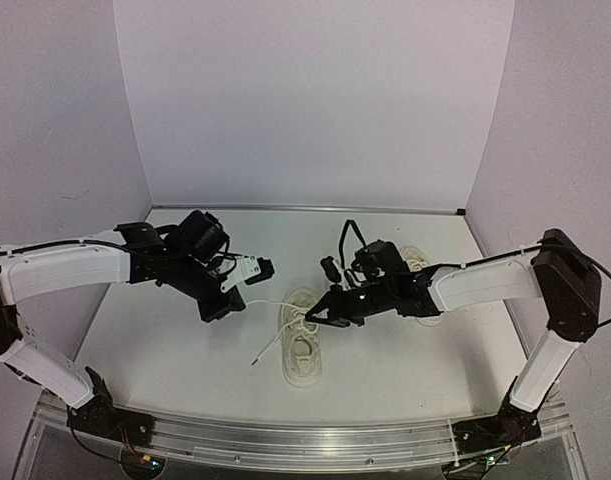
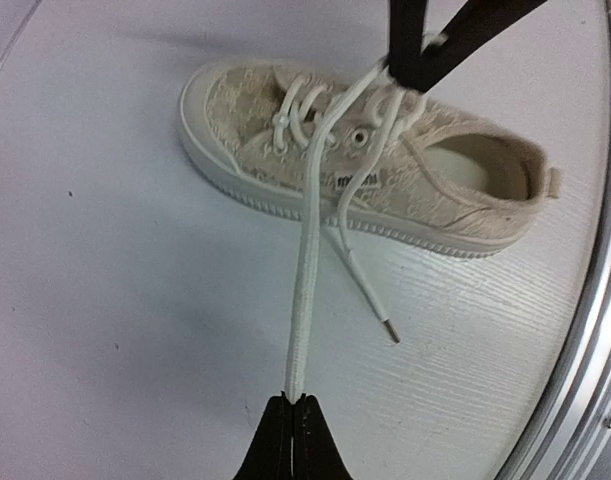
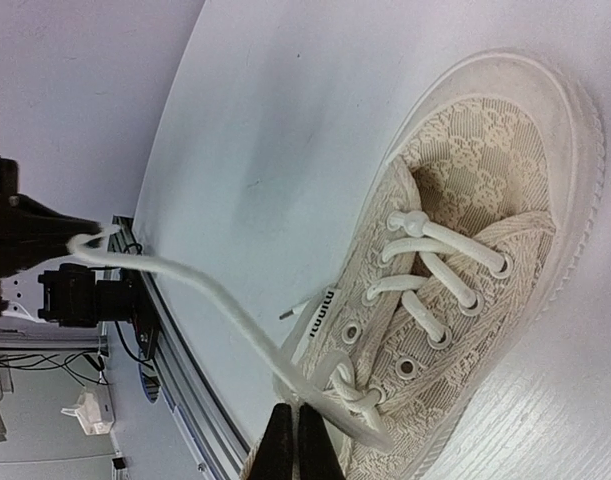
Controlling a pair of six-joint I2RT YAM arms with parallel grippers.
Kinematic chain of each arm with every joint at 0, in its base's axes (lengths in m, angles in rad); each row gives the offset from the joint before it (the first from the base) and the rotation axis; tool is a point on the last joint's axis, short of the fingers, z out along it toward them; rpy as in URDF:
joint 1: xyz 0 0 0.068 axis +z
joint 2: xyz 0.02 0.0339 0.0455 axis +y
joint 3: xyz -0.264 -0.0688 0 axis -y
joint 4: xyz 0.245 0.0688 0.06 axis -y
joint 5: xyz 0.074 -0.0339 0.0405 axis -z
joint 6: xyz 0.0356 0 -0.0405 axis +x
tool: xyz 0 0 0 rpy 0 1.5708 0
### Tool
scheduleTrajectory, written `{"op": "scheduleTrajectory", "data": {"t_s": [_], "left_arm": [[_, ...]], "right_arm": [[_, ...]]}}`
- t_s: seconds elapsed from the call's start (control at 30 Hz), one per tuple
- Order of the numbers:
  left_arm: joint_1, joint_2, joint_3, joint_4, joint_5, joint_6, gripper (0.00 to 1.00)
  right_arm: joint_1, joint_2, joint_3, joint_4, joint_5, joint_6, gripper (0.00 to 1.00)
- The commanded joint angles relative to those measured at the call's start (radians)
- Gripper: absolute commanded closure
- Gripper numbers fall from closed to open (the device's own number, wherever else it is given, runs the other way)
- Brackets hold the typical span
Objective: Tie the shoes
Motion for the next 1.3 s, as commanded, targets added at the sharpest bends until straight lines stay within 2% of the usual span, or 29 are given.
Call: {"op": "scheduleTrajectory", "data": {"t_s": [0.0,0.1,0.27,0.37,0.5,0.6,0.73,0.87,1.07,1.27], "left_arm": [[0.001,0.115,0.032,-0.115,-0.198,-0.156,1.00],[0.001,0.162,0.055,-0.192,-0.251,-0.191,1.00],[-0.013,0.144,0.073,-0.309,-0.275,-0.225,1.00],[-0.081,0.107,0.083,-0.359,-0.251,-0.208,1.00],[-0.238,0.083,0.123,-0.370,-0.178,-0.197,1.00],[-0.329,0.070,0.149,-0.303,-0.114,-0.185,1.00],[-0.419,0.077,0.175,-0.119,-0.001,-0.153,1.00],[-0.483,0.200,0.257,-0.017,0.082,-0.090,1.00],[-0.518,0.420,0.451,0.049,0.153,0.055,1.00],[-0.510,0.502,0.468,0.222,0.091,0.209,1.00]], "right_arm": [[-0.004,-0.001,0.028,0.002,0.011,-0.012,1.00],[-0.004,-0.010,0.025,-0.006,0.020,-0.011,1.00],[-0.008,-0.003,0.031,-0.023,0.037,-0.011,1.00],[-0.013,0.010,0.041,-0.027,0.042,-0.009,1.00],[-0.021,0.028,0.062,-0.035,0.040,-0.019,1.00],[-0.025,0.044,0.079,-0.043,0.027,-0.031,1.00],[-0.026,0.053,0.101,-0.059,0.011,-0.056,1.00],[-0.030,0.054,0.117,-0.073,-0.006,-0.080,1.00],[-0.036,0.069,0.142,-0.082,-0.060,-0.133,1.00],[-0.046,0.079,0.168,-0.111,-0.114,-0.185,1.00]]}}
